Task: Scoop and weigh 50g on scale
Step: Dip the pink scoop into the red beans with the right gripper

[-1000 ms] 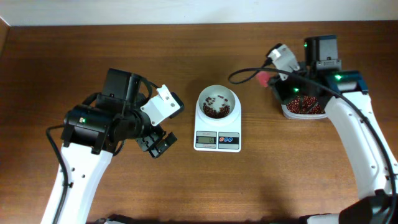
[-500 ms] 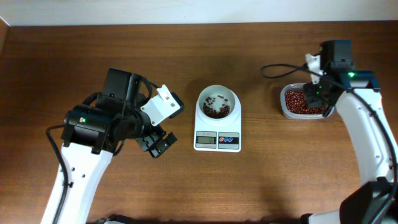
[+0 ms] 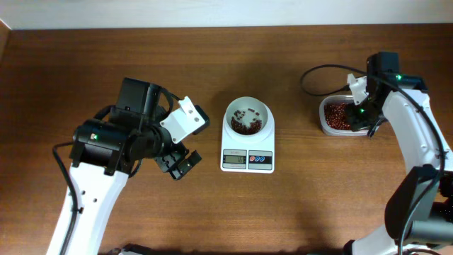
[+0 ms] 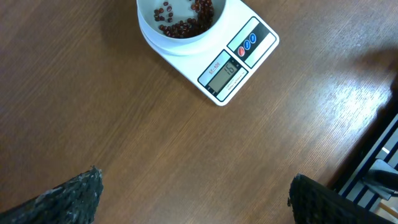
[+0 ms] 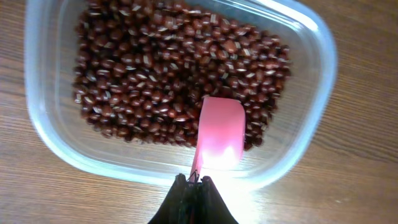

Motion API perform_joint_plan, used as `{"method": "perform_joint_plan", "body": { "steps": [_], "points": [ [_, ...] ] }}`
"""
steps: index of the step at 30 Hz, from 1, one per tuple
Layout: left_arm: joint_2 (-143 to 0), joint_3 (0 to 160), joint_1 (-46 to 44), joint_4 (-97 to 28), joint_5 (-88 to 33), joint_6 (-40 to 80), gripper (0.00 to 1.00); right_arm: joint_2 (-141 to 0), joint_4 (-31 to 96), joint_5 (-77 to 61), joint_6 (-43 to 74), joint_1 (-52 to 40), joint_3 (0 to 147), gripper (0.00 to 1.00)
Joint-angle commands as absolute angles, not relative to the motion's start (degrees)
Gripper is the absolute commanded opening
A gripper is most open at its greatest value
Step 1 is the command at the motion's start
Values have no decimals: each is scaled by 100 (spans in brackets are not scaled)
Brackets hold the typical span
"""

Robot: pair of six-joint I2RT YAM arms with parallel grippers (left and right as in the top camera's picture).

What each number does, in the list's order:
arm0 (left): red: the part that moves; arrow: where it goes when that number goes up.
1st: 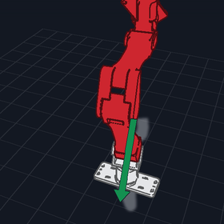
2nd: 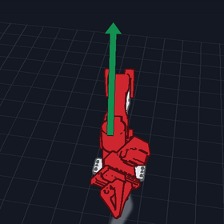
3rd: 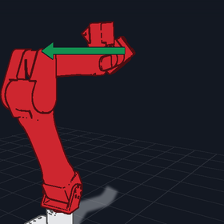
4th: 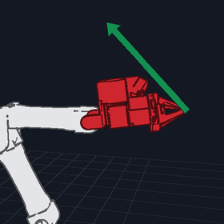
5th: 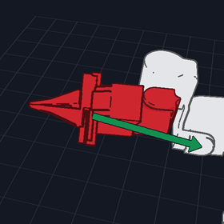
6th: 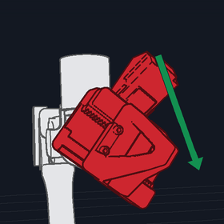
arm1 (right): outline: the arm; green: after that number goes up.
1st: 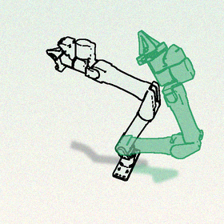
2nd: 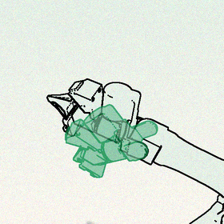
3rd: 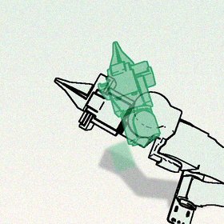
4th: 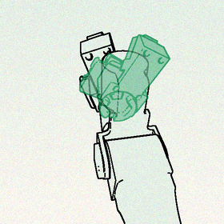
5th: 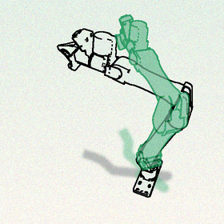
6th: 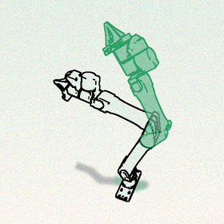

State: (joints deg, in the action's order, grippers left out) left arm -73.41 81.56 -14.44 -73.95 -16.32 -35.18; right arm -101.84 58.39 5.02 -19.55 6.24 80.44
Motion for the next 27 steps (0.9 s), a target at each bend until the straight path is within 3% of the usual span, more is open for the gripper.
{"method": "perform_joint_plan", "body": {
  "steps": [1,8,20,27],
  "points": [
    [-7345,8228,-1413,-7384,-1717,-3632,99,-10239,6031,19,-1968,652,8003,4],
    [-7345,8228,-1413,-7384,-1717,-3632,99,-10313,6187,-657,-1966,701,8003,4],
    [-7345,8228,-1413,-7384,-1717,-3632,99,-10549,6425,-2906,-1964,1621,8003,4],
    [-7345,8228,-1413,-7384,-1717,-3632,99,-10595,6449,-3089,-1942,1621,8003,4]
  ]
}}
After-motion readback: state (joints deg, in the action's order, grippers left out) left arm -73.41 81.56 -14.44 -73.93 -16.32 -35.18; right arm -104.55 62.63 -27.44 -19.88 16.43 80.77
